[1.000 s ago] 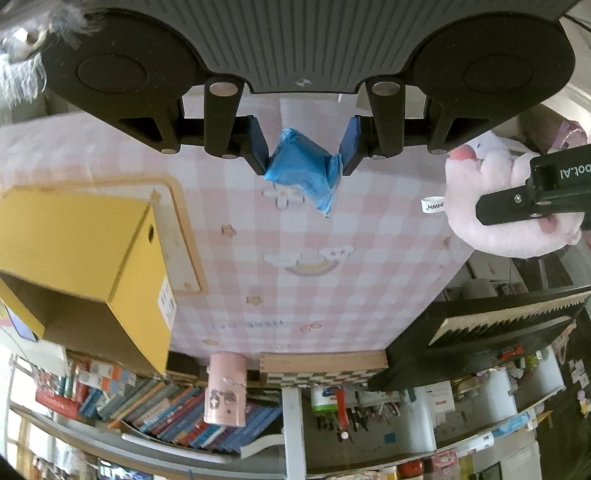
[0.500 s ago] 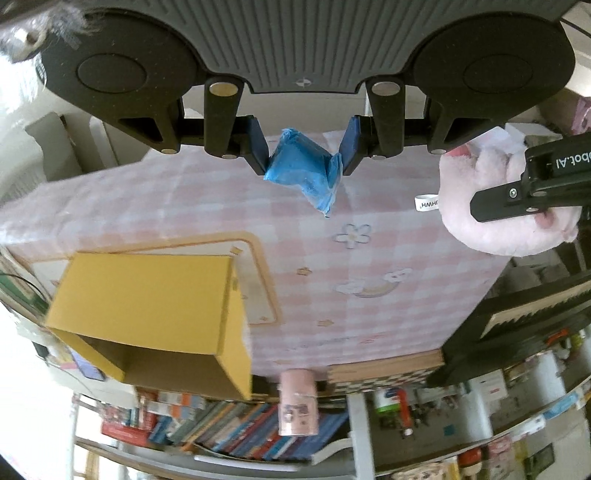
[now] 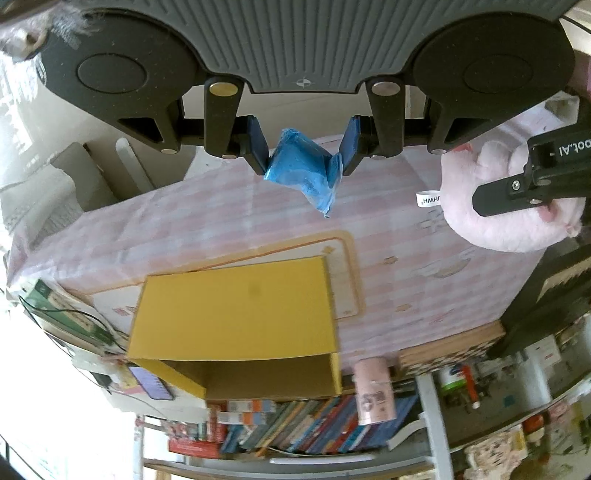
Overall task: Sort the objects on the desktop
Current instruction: 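Carry the plush pig and blue cloth item with both tools over the yellow box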
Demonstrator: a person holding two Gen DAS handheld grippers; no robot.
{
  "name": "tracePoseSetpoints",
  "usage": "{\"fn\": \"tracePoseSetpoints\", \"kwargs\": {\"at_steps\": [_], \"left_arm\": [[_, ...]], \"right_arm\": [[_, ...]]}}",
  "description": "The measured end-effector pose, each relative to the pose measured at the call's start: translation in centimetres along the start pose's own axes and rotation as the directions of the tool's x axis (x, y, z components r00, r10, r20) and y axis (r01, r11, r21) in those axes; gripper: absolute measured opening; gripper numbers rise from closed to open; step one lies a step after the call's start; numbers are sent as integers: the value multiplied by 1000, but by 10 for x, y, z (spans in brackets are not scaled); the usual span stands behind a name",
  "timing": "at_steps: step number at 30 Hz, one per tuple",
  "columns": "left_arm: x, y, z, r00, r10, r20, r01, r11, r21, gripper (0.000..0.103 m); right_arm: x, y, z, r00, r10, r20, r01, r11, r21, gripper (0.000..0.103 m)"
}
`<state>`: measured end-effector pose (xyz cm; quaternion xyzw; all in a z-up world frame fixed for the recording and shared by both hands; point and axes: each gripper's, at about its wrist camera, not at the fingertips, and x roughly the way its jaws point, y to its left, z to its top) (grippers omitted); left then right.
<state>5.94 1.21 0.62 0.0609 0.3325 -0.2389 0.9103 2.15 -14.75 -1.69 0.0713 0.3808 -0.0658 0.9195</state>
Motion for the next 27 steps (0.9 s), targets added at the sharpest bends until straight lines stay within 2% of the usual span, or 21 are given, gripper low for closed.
{"fn": "tracePoseSetpoints", "kwargs": {"at_steps": [13,21,27], "left_arm": [[35,-42,30,1000,-18,-6,18,999,38,55],[48,-71,54,998,-33,51,28,996,80,55],[57,-89,78,992,-37,124,28,997,72,55]], "right_arm": [[17,-54,26,1000,-11,-17,11,1000,18,39],[25,-87,47,1000,-10,10,10,1000,22,39],[26,-114,73,998,-15,68,15,1000,2,39]]}}
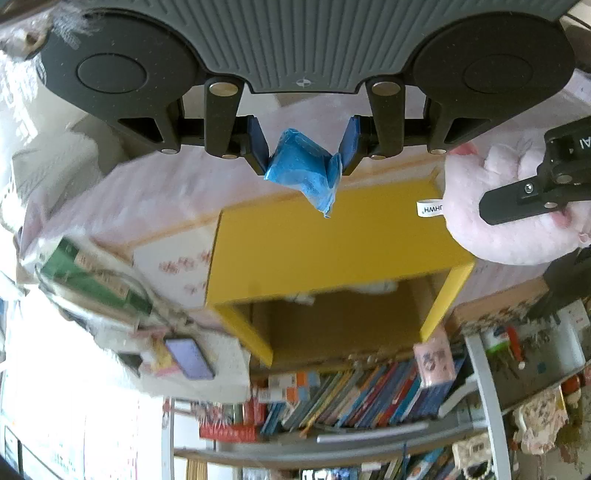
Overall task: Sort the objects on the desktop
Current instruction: 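Carry the plush pig and blue cloth item with both tools over the yellow box, then lower both tools into the yellow box and open them, releasing pig and cloth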
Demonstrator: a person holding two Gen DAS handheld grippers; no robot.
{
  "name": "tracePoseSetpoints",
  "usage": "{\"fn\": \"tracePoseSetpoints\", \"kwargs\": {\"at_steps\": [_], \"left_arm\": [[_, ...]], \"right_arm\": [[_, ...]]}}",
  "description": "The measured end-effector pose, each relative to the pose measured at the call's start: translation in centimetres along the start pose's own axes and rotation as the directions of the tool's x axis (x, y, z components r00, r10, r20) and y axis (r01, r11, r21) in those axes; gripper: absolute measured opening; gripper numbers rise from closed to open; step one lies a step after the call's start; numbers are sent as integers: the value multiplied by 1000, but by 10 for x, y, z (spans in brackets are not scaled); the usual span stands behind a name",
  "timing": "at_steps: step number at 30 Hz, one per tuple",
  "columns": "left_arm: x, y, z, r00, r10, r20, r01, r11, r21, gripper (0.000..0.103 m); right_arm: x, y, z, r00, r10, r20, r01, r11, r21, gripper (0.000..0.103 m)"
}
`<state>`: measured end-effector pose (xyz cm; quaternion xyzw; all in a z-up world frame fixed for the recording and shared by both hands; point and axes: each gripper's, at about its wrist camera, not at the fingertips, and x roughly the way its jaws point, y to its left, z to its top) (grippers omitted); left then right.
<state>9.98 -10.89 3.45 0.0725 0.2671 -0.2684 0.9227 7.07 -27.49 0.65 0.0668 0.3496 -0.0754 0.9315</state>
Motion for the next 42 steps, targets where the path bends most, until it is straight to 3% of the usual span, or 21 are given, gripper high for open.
{"fn": "tracePoseSetpoints", "kwargs": {"at_steps": [11,17,23,29,42], "left_arm": [[33,-17,41,993,60,106,-56,998,-42,55],[69,-16,55,985,144,96,-141,989,-41,55],[110,-11,61,974,216,64,-215,976,-25,55],[146,-5,66,971,241,-3,-241,970,-16,56],[181,-4,75,954,283,-99,-281,959,31,63]], "right_arm": [[13,-42,63,992,52,114,-46,997,-54,39],[40,-49,93,985,110,135,-91,986,-140,39],[78,-44,114,982,161,97,-129,954,-272,39],[119,-32,129,981,193,35,-162,900,-406,39],[185,-10,151,972,189,-143,-236,800,-551,39]]}}
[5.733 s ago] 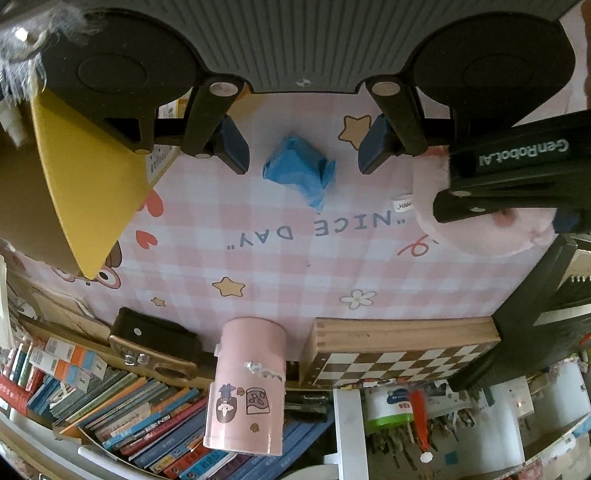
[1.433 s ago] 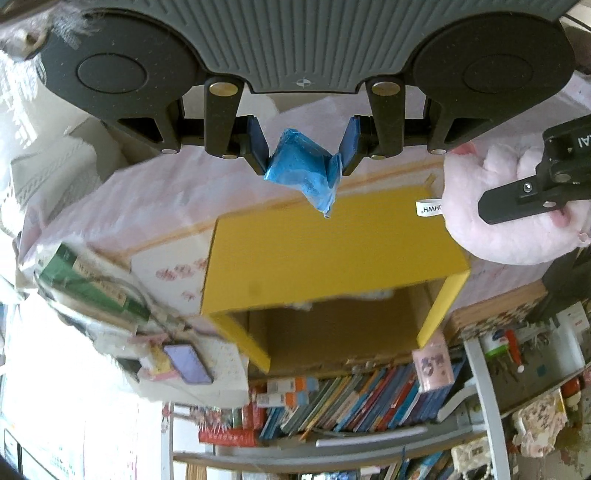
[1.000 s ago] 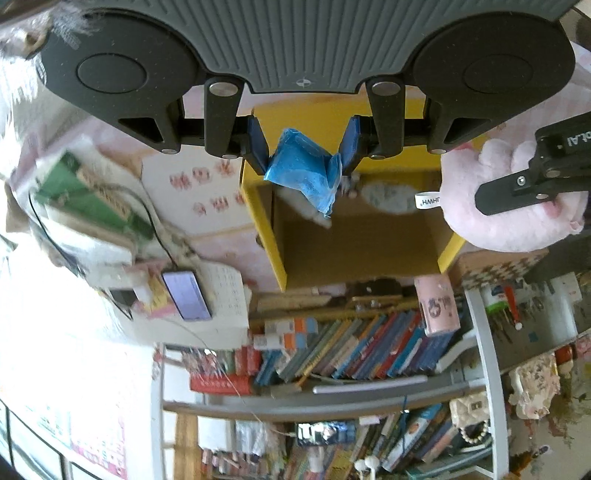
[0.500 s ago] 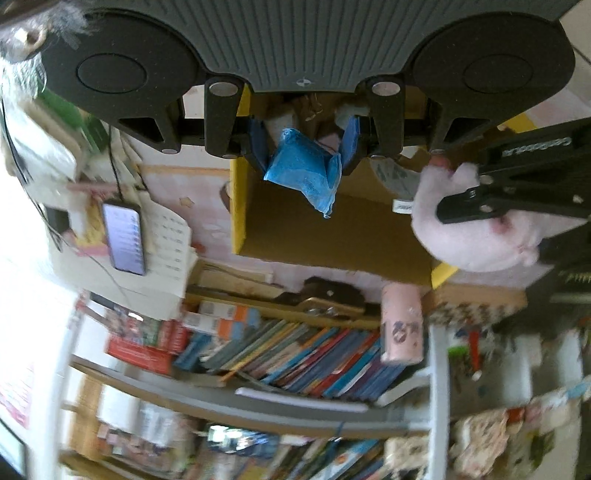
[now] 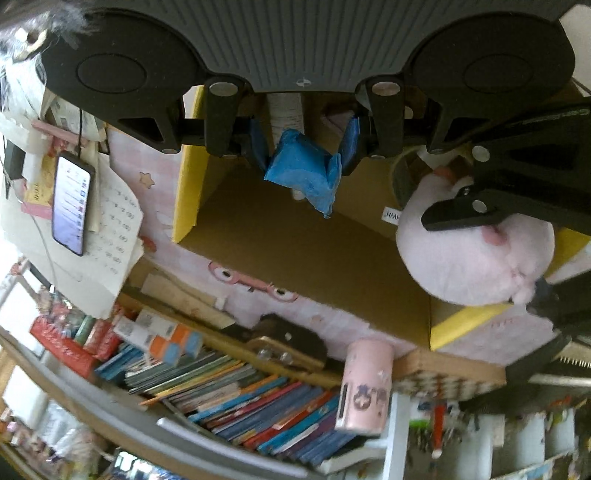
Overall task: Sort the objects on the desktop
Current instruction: 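Lower both tools into the yellow box and open them, releasing pig and cloth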
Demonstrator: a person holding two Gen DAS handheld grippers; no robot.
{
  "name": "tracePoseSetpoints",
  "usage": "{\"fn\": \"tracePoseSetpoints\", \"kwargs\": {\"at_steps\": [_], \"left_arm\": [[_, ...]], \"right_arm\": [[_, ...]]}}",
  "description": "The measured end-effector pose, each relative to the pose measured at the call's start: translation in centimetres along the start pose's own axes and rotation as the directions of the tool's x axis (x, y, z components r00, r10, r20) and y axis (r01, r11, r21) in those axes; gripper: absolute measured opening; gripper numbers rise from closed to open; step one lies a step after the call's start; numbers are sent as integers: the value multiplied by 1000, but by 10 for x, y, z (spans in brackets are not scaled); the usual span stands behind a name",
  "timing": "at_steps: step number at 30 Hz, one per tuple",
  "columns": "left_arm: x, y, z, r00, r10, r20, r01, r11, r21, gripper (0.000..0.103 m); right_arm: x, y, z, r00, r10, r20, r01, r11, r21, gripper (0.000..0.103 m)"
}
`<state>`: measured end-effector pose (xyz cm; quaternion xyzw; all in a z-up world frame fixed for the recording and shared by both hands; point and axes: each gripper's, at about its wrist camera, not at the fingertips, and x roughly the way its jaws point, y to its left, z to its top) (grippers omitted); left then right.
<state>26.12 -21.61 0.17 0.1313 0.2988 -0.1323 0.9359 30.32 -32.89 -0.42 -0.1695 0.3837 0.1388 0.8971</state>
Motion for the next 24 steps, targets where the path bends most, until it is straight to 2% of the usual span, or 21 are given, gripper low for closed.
{"fn": "tracePoseSetpoints", "kwargs": {"at_steps": [3,5,8,11,18,19,24], "left_arm": [[1,-1,1,1000,12,-9,-12,1000,4,68],[2,-1,2,999,37,-15,-37,999,3,81],[-4,0,3,997,72,13,-72,997,-4,92],[-16,4,5,997,52,61,-50,998,-31,98],[-51,7,5,984,37,175,-18,994,-108,102],[-56,8,4,982,35,186,-13,992,-122,102],[-78,16,-4,976,58,211,-17,981,-192,103]], "right_arm": [[8,0,1,999,13,-38,-14,999,-31,39],[9,1,1,999,16,-52,-18,999,-48,39],[10,4,-1,998,9,-62,-14,996,-83,39],[10,3,-2,998,11,-58,-16,996,-83,39],[9,3,-2,999,22,-49,-26,996,-84,40],[8,3,-2,999,27,-45,-31,996,-82,41],[3,3,-1,999,31,-11,-32,997,-72,62]]}}
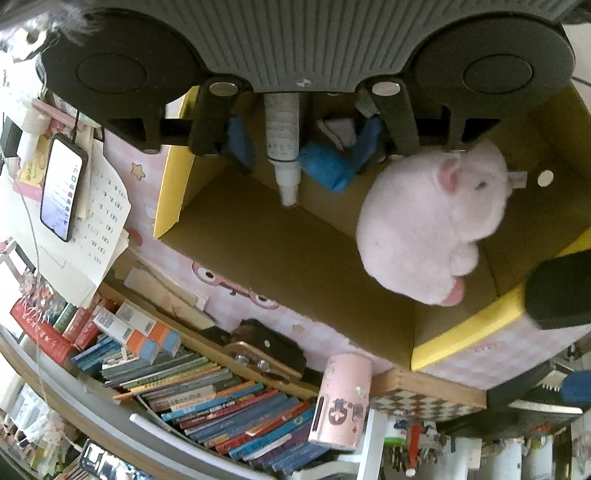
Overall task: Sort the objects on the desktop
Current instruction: 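Lower both tools into the yellow box and open them, releasing pig and cloth, then withdraw both open tools from the yellow box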
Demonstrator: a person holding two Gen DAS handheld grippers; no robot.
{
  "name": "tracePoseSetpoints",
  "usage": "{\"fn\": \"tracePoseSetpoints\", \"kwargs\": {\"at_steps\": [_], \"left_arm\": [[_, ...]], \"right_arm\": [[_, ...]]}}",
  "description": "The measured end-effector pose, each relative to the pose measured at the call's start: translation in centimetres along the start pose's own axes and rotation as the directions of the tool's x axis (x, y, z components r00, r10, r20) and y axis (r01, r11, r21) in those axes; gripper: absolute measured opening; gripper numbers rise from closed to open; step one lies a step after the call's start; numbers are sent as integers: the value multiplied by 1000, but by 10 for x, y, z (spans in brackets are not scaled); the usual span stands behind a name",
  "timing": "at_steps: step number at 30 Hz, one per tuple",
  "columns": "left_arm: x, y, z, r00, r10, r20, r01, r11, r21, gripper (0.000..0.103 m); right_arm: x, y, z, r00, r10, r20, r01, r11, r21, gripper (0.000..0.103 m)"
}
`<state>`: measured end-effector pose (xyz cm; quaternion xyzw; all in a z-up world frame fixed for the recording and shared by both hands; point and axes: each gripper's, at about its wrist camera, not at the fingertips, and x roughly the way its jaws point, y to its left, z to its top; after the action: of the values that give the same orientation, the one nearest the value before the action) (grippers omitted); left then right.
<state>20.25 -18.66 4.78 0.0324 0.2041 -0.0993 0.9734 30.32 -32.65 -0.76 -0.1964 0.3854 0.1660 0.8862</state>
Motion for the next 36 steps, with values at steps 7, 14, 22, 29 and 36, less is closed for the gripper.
{"fn": "tracePoseSetpoints", "kwargs": {"at_steps": [7,14,22,29,36], "left_arm": [[-29,25,-7,996,93,10,-93,995,-20,103],[-59,53,-17,981,194,-7,-194,980,-52,103],[-95,73,-38,971,240,-22,-241,967,-79,103],[-126,82,-64,968,245,-53,-249,966,-77,103],[-163,91,-90,964,253,-86,-259,964,-58,103]], "right_arm": [[-30,-5,-6,996,-27,82,18,995,100,68],[-77,-1,-20,978,-103,180,54,965,257,79],[-119,29,-45,961,-163,224,61,913,402,83],[-139,83,-70,960,-177,216,57,882,468,86],[-160,137,-95,965,-170,199,55,874,483,90]]}}
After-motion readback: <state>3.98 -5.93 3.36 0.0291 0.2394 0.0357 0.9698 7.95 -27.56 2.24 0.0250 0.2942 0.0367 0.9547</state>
